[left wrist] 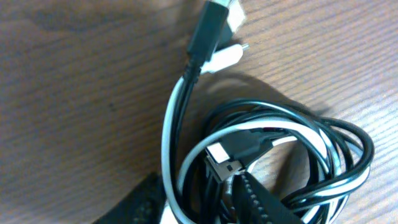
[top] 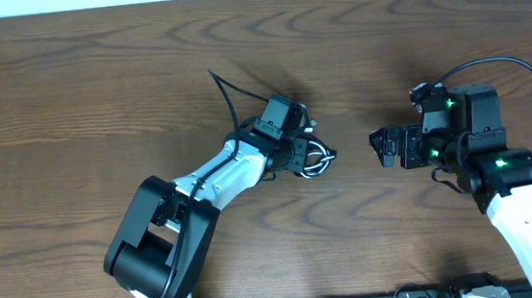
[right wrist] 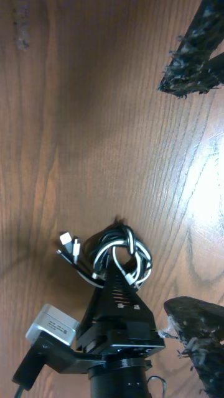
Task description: Untangle cables
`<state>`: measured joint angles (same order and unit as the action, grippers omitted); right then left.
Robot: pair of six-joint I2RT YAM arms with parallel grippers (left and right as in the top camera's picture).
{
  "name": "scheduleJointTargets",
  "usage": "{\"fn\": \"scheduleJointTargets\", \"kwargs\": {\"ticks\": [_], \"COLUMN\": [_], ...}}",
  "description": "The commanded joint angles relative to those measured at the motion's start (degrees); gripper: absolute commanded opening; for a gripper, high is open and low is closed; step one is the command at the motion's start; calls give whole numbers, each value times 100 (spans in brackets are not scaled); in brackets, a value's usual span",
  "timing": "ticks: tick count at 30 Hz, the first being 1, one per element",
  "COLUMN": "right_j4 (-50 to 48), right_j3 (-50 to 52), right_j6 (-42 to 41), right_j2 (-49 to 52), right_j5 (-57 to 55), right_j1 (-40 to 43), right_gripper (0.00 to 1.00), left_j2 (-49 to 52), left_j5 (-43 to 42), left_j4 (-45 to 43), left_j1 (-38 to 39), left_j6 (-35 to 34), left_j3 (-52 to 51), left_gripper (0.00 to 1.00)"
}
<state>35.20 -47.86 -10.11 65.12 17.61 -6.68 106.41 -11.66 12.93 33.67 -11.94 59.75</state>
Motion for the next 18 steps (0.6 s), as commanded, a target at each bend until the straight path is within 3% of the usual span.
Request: {"fn": "scheduleJointTargets", "kwargs": {"ticks": [1,5,12,18], "right_j4": [22,24,59,186], "right_j3": [-103,-103,-72,42], "right_j6": [-59,-59,-140,-1423], "right_j2": [74,138,310,671], "right_j5": [57,57,83,98], "right_j1": [-17,-17,-17,-31], "right_gripper": [99,99,99,99], "left_j2": [70,50,-28,-28], "left_j5": [57,55,-295,-570], "left_j4": [26,20,31,557], "left_j1": [96,111,114,118], "left_j6": [63,20,-640,-1578], "left_j3": [48,50,50,48], "left_gripper": [30,9,8,8]}}
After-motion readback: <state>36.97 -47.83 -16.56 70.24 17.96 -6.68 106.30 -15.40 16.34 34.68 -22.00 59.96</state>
